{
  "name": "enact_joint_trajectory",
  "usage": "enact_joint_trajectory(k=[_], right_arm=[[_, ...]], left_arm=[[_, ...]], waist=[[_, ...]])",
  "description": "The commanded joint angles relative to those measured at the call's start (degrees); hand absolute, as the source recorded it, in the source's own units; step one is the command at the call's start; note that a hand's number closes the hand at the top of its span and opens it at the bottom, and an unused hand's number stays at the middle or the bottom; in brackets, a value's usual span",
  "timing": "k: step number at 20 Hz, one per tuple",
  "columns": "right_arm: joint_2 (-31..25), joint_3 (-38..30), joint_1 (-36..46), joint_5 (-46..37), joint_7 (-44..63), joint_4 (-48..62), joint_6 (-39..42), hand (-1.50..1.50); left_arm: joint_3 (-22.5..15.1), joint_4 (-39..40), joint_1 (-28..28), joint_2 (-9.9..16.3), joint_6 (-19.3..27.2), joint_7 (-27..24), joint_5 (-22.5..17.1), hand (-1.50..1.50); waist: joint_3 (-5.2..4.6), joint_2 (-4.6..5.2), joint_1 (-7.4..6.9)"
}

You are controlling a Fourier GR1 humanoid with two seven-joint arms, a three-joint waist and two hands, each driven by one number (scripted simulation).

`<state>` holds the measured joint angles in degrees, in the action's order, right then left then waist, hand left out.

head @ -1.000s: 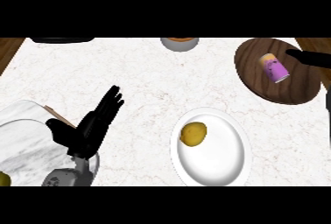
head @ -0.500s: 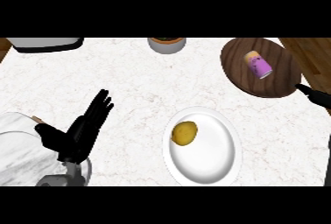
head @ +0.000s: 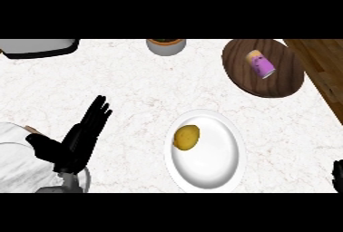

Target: Pick the can from the plate and place it in the bowl

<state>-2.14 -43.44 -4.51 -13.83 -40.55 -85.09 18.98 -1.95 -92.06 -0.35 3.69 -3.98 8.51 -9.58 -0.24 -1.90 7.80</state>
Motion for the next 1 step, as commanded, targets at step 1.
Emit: enact_joint_trajectory(k=[1], right_arm=[[2.0, 4.7, -17.2, 2.0, -6.9, -4.4, 5.9, 1.50]], left_arm=[[-0.2, 0.1, -1.1, 0.1, -0.8, -0.2, -0.3, 0.00]], waist=[[0.14, 0.87, -1.08]])
